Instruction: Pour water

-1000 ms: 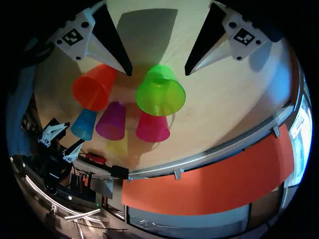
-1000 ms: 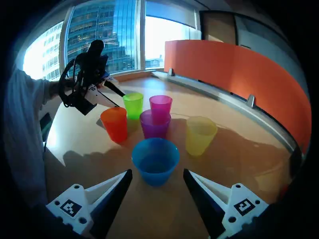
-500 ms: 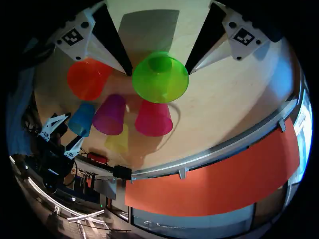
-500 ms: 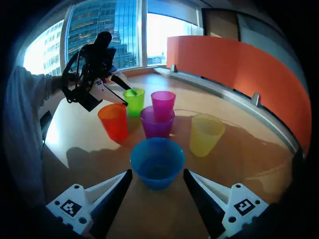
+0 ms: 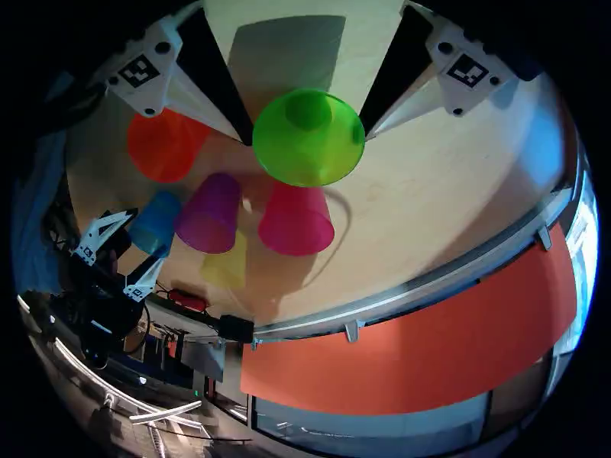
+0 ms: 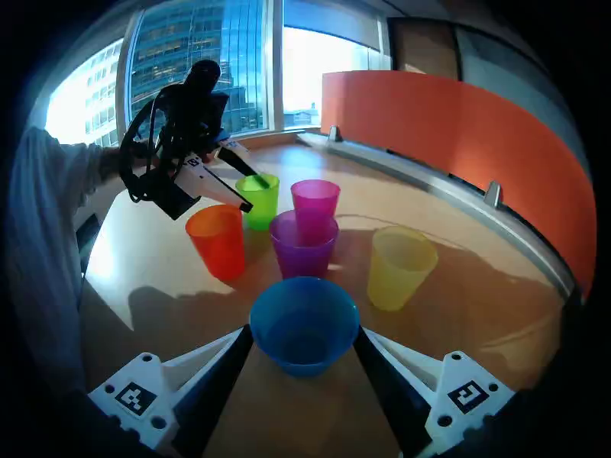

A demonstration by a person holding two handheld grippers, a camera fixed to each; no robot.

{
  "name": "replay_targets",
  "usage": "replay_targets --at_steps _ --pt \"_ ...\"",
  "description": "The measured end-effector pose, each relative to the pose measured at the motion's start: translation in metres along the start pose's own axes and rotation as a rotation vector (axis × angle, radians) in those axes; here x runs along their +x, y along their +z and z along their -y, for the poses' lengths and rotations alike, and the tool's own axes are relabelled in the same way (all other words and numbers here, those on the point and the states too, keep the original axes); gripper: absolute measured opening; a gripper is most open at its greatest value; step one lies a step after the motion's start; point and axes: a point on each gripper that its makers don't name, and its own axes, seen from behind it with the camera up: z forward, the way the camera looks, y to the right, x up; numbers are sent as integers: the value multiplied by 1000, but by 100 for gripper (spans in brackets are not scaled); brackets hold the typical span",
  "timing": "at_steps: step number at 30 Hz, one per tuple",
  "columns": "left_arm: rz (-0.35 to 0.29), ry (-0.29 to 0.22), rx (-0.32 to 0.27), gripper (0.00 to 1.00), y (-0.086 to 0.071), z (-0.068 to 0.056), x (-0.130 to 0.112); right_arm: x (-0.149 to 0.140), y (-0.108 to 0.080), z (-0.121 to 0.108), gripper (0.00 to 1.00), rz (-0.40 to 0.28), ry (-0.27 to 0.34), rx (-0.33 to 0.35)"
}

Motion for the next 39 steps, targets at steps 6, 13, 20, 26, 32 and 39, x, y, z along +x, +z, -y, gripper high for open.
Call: replay_targets --at_steps 6,13,20,26,32,39 --pt "-4 1 3 97 0 0 1 2 4 -1 99 -4 5 2" --pt "-3 3 5 87 0 0 1 5 5 -1 99 -14 9 2" --pt "-6 -7 1 87 0 1 1 8 5 -1 99 -18 7 -4" --pt "-9 -8 4 87 -2 0 1 9 7 0 94 -22 2 -7" --pt "-25 0 13 87 -9 0 7 10 6 2 92 -31 6 -7" --pt "-65 -3 29 87 -25 -3 20 25 -1 2 92 -77 21 -17"
